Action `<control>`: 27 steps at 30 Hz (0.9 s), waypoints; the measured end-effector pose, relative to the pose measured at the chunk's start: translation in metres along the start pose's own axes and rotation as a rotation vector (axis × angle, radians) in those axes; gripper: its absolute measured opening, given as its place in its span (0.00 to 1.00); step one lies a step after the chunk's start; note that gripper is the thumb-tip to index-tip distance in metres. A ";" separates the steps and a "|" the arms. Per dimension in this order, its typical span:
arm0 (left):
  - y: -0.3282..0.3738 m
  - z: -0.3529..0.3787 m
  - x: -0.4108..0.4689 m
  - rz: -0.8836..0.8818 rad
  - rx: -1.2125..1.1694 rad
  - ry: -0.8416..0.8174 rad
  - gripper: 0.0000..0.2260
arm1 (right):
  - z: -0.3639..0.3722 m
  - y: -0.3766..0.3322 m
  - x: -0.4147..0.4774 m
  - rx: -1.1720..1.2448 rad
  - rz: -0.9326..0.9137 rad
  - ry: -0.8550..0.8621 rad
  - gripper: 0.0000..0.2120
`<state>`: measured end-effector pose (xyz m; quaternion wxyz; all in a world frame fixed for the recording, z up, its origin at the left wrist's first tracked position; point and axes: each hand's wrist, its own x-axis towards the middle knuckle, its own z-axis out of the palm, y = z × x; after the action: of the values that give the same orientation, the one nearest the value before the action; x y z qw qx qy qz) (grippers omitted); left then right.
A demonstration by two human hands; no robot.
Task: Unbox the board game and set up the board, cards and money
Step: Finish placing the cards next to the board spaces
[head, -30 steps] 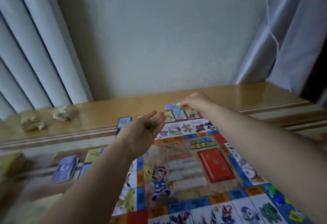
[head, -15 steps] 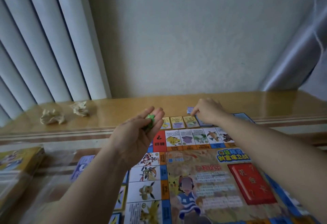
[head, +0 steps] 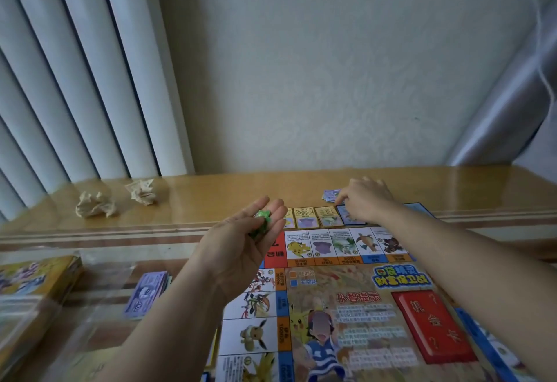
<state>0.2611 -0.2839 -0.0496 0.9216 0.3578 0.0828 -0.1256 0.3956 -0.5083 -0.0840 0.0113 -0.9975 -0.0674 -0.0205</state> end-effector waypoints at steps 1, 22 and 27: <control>0.000 -0.001 -0.001 0.004 0.005 0.004 0.14 | -0.002 0.000 -0.002 -0.001 -0.003 0.002 0.18; 0.034 -0.095 -0.128 0.175 0.023 0.267 0.16 | -0.061 -0.238 -0.137 0.794 -0.522 -0.365 0.02; 0.054 -0.111 -0.147 0.302 -0.080 0.327 0.14 | -0.045 -0.255 -0.115 0.915 -0.301 -0.267 0.02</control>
<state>0.1296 -0.1446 -0.0609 0.9177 0.3450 0.1812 0.0770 0.2457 -0.2727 -0.0392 0.4358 -0.8635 -0.2133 0.1378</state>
